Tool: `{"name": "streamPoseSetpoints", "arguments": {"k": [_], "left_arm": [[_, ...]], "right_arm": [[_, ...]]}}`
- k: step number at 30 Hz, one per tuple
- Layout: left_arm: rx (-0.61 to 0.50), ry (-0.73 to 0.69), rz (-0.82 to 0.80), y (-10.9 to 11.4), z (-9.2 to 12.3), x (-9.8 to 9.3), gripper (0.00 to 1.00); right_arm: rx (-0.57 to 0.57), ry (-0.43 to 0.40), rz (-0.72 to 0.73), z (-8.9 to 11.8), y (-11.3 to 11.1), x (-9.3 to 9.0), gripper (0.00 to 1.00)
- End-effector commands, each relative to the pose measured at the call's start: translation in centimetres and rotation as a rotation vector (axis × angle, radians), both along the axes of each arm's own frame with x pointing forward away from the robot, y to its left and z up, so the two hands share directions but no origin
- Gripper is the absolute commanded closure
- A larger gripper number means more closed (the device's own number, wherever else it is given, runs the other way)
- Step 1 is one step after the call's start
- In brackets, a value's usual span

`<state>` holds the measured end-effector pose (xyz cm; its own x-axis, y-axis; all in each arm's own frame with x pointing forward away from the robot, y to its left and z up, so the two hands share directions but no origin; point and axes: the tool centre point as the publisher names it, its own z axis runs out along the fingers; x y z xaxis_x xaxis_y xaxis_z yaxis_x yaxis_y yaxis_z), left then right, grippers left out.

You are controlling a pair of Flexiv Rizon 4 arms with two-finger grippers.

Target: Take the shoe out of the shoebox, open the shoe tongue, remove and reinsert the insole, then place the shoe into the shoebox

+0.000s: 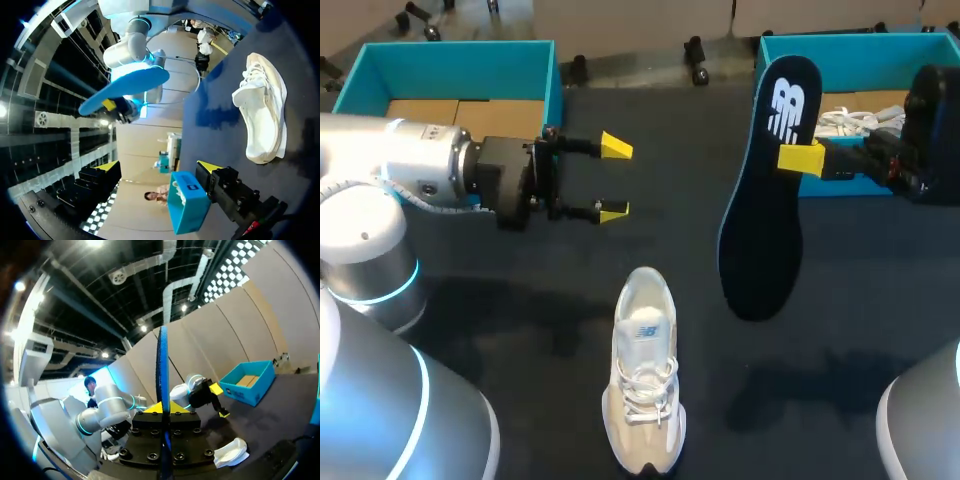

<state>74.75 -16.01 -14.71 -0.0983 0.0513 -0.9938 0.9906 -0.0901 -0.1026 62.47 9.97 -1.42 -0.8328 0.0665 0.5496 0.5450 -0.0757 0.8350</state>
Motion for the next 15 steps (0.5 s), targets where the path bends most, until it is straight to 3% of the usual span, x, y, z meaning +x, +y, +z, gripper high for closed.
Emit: {"name": "streamPoseSetpoints", "arguments": {"k": [1, 4, 15], "left_arm": [[-0.026, -0.011, -0.010, 0.1, 0.1, 0.3, 0.00], [-0.026, -0.011, -0.010, 0.1, 0.1, 0.3, 0.00], [-0.026, -0.011, -0.010, 0.1, 0.1, 0.3, 0.00]], "right_arm": [[0.003, 0.088, 0.073, -1.3, 0.1, 5.1, 1.00], [-0.008, 0.163, 0.045, -1.7, -0.7, 7.1, 1.00], [-0.008, 0.163, 0.045, -1.7, -0.7, 7.1, 1.00]]}}
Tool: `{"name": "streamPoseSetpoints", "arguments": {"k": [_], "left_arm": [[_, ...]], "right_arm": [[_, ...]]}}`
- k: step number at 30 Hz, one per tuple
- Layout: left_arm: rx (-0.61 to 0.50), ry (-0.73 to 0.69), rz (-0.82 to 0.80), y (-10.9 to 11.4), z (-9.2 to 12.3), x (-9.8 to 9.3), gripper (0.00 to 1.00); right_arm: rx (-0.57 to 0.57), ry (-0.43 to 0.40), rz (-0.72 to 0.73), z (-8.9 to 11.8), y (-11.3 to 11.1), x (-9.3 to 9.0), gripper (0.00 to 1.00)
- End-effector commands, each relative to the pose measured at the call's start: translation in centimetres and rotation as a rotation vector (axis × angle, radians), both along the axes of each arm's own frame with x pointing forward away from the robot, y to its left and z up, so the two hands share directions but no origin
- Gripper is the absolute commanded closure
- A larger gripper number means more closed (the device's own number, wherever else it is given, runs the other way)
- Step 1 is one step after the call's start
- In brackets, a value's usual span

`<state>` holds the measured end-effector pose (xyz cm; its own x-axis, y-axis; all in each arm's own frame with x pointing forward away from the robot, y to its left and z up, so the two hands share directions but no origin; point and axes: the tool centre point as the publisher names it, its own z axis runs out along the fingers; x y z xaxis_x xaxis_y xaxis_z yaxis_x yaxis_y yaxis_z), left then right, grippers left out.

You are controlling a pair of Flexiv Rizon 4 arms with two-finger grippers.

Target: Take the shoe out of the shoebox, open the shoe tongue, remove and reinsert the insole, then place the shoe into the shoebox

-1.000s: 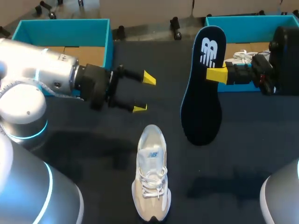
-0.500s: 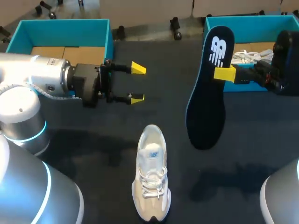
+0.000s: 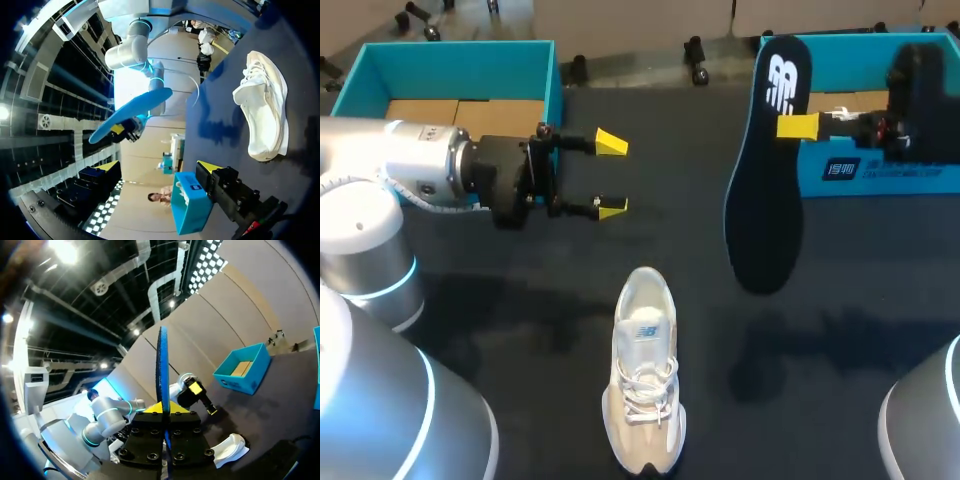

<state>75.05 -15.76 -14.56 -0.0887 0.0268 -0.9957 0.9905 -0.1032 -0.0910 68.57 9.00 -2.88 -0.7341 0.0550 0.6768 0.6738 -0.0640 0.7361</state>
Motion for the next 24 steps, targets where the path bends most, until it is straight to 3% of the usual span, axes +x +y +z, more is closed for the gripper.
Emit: {"name": "streamPoseSetpoints", "arguments": {"k": [1, 10, 17, 24], "left_arm": [[-0.001, -0.001, 0.001, -0.1, 0.0, 0.0, 0.00], [-0.001, -0.001, 0.001, -0.1, 0.0, 0.0, 0.00], [-0.029, -0.074, 0.002, 0.0, 0.4, -0.3, 0.00], [-0.125, -0.199, -0.057, 0.3, 1.4, -0.1, 0.00]], "right_arm": [[-0.004, 0.001, 0.029, -0.2, 0.3, 1.0, 1.00], [-0.004, 0.001, 0.029, -0.2, 0.3, 1.0, 1.00], [0.066, 0.190, 0.035, -1.9, 0.4, 2.9, 1.00], [0.094, 0.284, 0.026, -2.9, 0.1, 5.2, 1.00]]}}
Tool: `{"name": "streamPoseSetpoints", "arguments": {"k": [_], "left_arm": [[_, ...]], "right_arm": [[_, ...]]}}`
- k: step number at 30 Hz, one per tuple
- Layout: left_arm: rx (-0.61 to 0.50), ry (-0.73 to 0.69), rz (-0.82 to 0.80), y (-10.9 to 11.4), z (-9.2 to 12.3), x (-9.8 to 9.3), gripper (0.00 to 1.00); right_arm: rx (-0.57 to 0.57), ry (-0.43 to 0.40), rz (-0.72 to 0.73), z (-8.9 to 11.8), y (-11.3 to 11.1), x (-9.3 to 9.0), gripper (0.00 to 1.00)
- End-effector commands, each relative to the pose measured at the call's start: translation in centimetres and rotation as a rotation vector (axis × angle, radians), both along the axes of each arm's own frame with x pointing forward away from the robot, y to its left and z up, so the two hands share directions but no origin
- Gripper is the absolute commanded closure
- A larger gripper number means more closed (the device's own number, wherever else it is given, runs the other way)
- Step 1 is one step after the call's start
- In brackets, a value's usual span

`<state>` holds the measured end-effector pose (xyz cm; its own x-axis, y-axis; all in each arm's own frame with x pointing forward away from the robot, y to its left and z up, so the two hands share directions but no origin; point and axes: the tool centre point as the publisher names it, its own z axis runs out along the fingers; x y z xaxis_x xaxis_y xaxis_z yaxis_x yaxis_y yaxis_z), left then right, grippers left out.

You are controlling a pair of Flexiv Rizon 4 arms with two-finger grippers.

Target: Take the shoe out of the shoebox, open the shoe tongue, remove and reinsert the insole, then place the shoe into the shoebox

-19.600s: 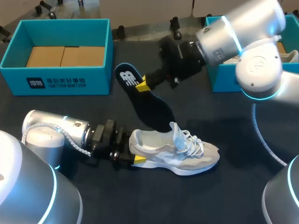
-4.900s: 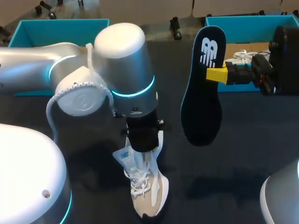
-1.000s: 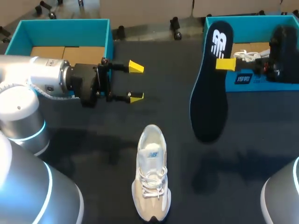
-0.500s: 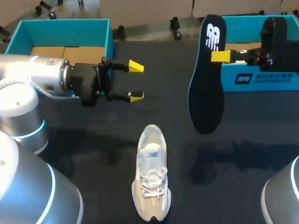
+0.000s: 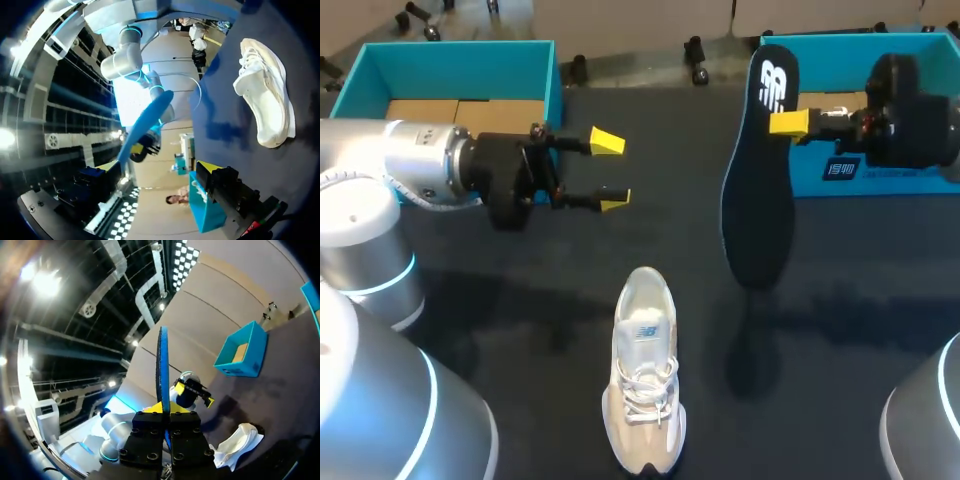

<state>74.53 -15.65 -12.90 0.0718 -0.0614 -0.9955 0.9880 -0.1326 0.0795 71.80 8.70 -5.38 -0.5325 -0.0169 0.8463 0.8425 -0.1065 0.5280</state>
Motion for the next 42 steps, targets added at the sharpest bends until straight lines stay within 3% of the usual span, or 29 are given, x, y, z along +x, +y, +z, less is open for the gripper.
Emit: {"name": "streamPoseSetpoints", "arguments": {"k": [1, 15, 23, 30, 42], "left_arm": [[-0.035, -0.039, -0.029, 0.2, -0.2, 0.4, 0.00], [-0.035, -0.039, -0.029, 0.2, -0.2, 0.4, 0.00], [-0.035, -0.039, -0.029, 0.2, -0.2, 0.4, 0.00], [-0.035, -0.039, -0.029, 0.2, -0.2, 0.4, 0.00], [-0.035, -0.039, -0.029, 0.2, -0.2, 0.4, 0.00]], "right_arm": [[0.013, 0.020, 0.012, -0.4, 0.4, 2.0, 1.00], [0.013, 0.020, 0.012, -0.4, 0.4, 2.0, 1.00], [-0.038, 0.240, -0.020, -1.5, 0.8, 5.2, 1.00], [-0.071, 0.353, -0.033, -2.9, 1.2, 7.2, 1.00], [-0.062, 0.373, -0.041, -3.5, 1.5, 7.7, 1.00]]}}
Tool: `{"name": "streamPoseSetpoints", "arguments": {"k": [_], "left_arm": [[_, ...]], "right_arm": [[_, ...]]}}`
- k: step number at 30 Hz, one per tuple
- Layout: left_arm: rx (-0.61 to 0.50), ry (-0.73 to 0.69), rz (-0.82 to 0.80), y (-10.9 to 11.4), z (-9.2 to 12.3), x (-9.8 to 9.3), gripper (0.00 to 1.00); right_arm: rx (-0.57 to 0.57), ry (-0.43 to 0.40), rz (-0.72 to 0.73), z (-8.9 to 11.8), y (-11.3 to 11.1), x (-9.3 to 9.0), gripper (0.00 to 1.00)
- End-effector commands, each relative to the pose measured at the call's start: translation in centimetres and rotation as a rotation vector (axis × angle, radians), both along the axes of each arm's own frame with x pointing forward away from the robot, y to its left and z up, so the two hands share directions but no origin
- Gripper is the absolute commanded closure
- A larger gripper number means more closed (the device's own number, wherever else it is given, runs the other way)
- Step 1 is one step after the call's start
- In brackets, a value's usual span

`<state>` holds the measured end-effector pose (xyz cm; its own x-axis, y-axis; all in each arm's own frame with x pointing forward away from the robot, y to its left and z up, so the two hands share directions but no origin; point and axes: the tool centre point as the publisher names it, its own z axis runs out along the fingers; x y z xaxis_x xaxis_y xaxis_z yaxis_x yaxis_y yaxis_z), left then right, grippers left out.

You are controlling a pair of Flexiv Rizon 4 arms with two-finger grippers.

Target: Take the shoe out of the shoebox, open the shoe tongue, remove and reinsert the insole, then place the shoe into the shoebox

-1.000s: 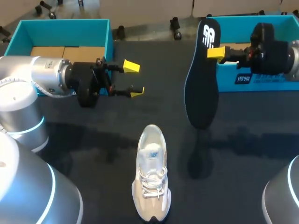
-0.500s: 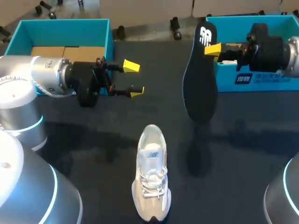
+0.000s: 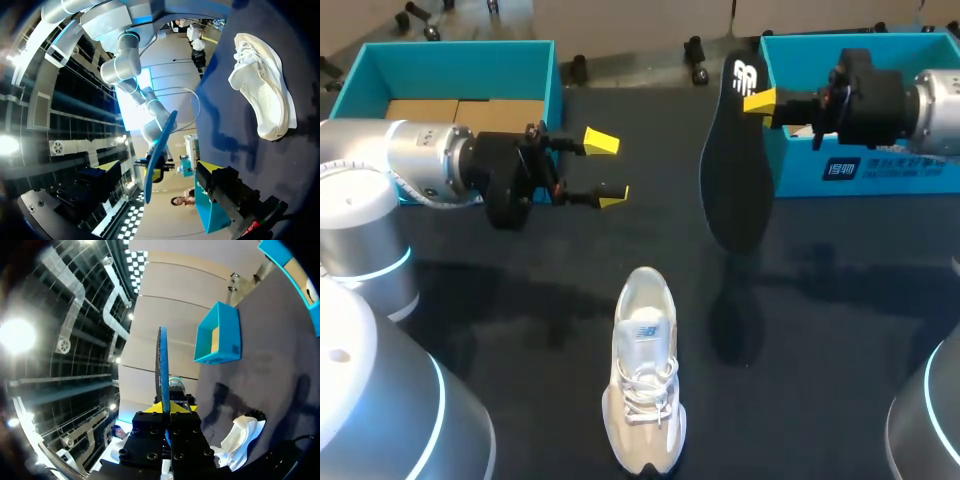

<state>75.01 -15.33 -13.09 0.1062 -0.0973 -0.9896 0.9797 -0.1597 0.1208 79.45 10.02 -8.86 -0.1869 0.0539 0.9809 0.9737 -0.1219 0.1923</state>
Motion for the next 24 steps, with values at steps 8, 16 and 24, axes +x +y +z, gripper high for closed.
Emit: {"name": "streamPoseSetpoints", "arguments": {"k": [8, 16, 24], "left_arm": [[-0.001, -0.002, 0.002, -0.1, -0.1, -0.1, 0.00], [-0.001, -0.002, 0.002, -0.1, -0.1, -0.1, 0.00], [-0.001, -0.002, 0.002, -0.1, -0.1, -0.1, 0.00]], "right_arm": [[-0.028, 0.112, 0.025, -1.1, 2.0, 1.2, 1.00], [-0.050, 0.165, 0.039, -2.2, 4.9, 1.3, 1.00], [-0.068, 0.231, 0.011, -3.4, 6.4, 1.8, 1.00]]}}
